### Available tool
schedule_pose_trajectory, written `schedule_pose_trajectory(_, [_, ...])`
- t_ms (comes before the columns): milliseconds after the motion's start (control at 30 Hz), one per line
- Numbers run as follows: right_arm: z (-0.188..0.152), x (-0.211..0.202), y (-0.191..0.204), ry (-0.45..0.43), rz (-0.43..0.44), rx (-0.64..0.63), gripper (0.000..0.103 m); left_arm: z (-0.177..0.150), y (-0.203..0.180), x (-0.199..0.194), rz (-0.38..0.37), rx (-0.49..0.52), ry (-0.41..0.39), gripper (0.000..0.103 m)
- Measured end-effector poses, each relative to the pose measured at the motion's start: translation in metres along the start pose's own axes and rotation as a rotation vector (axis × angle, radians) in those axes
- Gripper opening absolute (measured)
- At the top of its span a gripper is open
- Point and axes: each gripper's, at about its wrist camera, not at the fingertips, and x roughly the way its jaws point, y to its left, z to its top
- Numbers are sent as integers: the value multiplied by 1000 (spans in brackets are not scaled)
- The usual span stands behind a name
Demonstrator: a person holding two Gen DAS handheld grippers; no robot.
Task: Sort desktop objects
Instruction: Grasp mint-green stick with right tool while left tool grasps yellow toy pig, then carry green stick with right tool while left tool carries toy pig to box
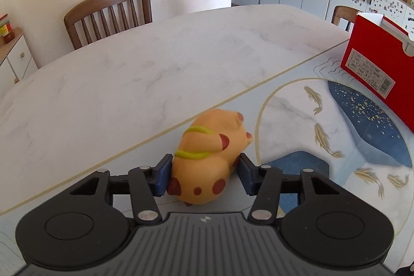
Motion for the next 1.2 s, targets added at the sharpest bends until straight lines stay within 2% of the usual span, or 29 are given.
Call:
schedule_pose_trajectory(233, [-2,-1,-4,3,-12,28,10,0,-8,-4,3,30,2,48])
schedule_pose_trajectory(600, [-19,-16,-34,8,-30,156,10,-2,-24,-24,-43,-9,-3,47])
schedule_pose_trajectory(1200, [-45,-45,-74,-31,-88,310,9,-34,-58,-59,-104,-86,78,47])
